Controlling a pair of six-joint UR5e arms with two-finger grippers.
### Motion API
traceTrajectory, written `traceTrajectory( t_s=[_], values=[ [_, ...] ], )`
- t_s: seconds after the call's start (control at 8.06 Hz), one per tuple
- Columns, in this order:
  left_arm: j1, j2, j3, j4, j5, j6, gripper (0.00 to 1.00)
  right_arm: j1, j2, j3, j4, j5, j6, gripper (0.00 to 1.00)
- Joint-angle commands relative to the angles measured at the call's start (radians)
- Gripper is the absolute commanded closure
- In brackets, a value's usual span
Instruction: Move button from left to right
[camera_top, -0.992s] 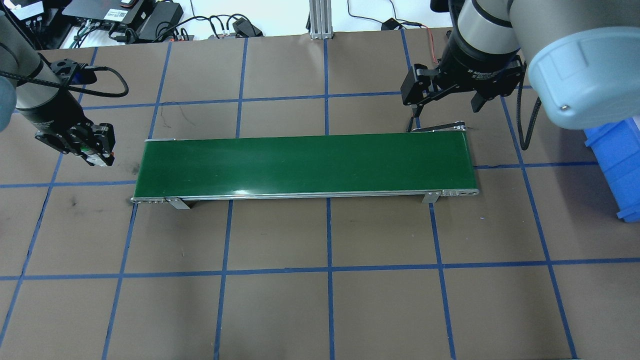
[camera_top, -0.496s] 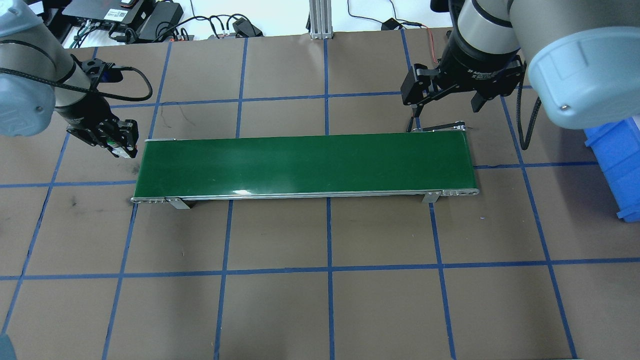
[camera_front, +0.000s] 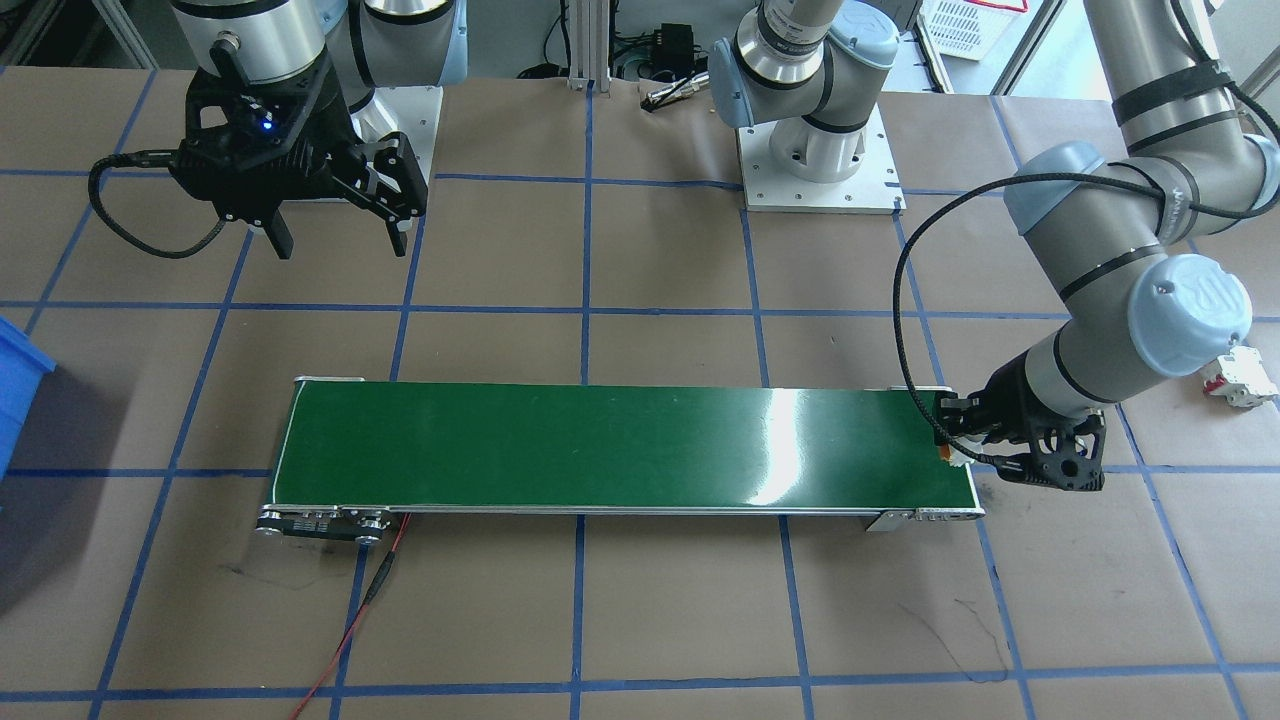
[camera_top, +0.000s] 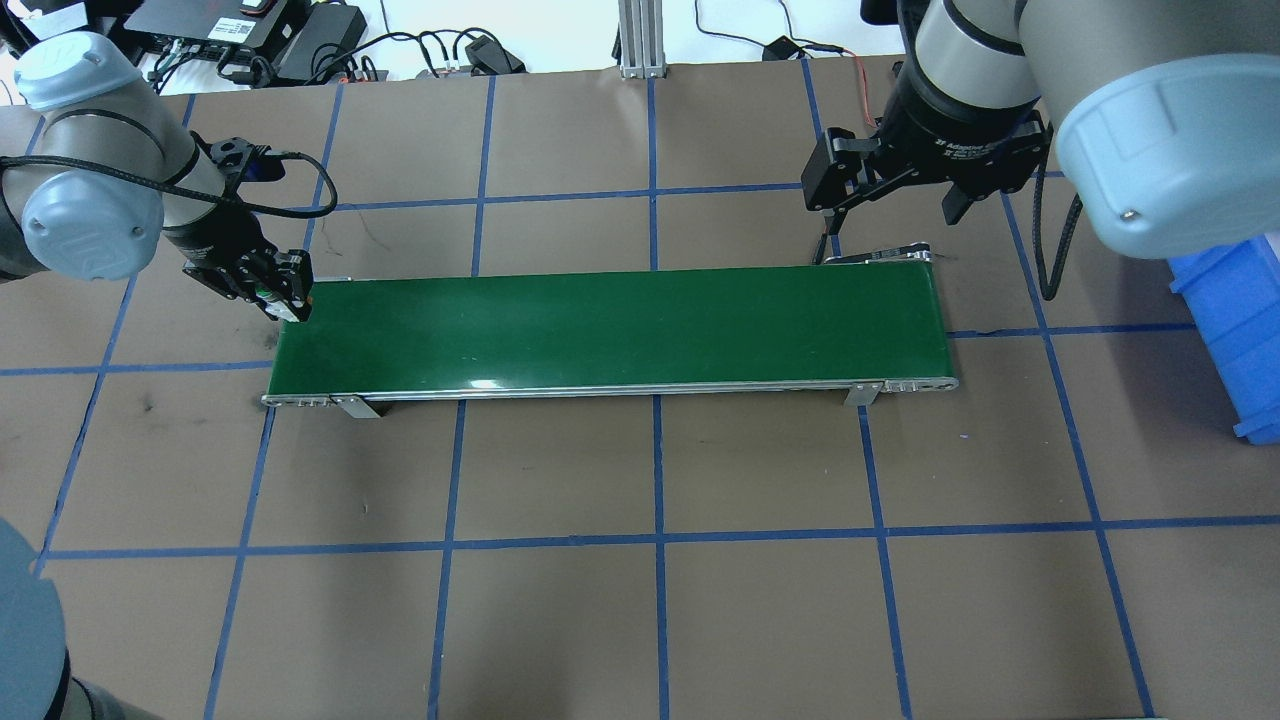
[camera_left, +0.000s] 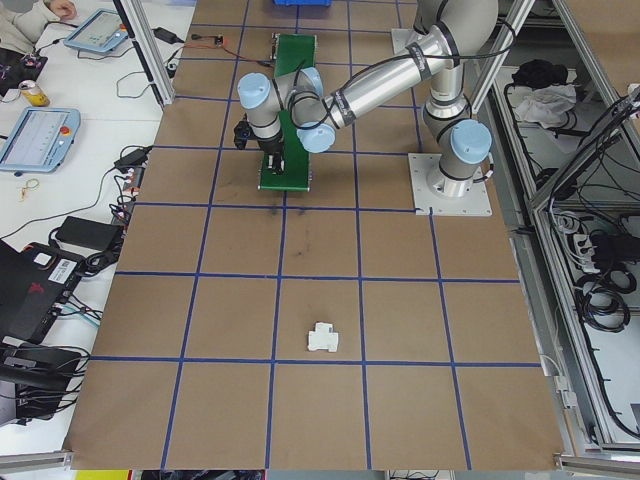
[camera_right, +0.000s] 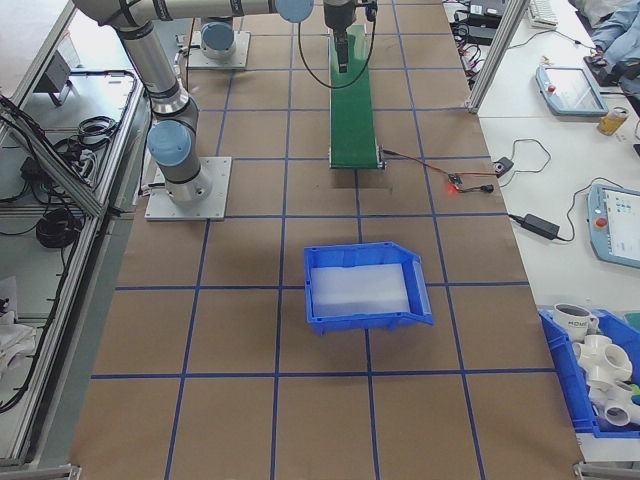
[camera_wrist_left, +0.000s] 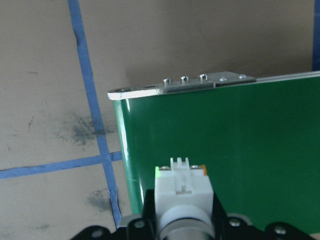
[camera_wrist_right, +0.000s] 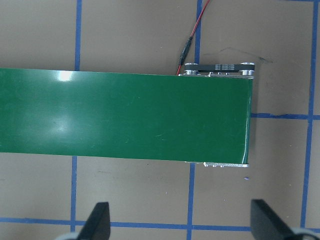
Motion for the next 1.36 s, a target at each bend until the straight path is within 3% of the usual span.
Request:
traceTrajectory(
  t_s=[0.0, 0.12, 0.25, 0.5, 0.62, 0.87, 1.24],
  values=[
    [0.000, -0.043, -0.004, 0.034, -0.002, 0.001, 1.00, 0.000, 0.000, 0.000, 0.000, 0.000, 0.000, 0.00],
    [0.000, -0.043, -0.005, 0.034, -0.002, -0.002, 1.00, 0.000, 0.000, 0.000, -0.001, 0.000, 0.000, 0.00],
    [0.000, -0.034, -0.005, 0.032, 0.004, 0.000, 0.92, 0.000, 0.000, 0.000, 0.000, 0.000, 0.000, 0.00],
    [0.000, -0.016, -0.002, -0.003, 0.007, -0.003, 0.16, 0.002, 0.008, 0.000, -0.001, 0.000, 0.003, 0.00],
    [-0.002, -0.014, -0.001, -0.007, 0.004, -0.002, 0.00, 0.000, 0.008, 0.000, -0.001, 0.000, 0.002, 0.00],
    [-0.026, 0.045, 0.009, -0.068, 0.001, -0.013, 0.00, 0.000, 0.008, 0.000, -0.002, 0.000, 0.002, 0.00],
    [-0.114, 0.277, 0.010, -0.281, -0.003, -0.137, 0.00, 0.000, 0.011, 0.000, -0.008, -0.005, -0.002, 0.00]
  ],
)
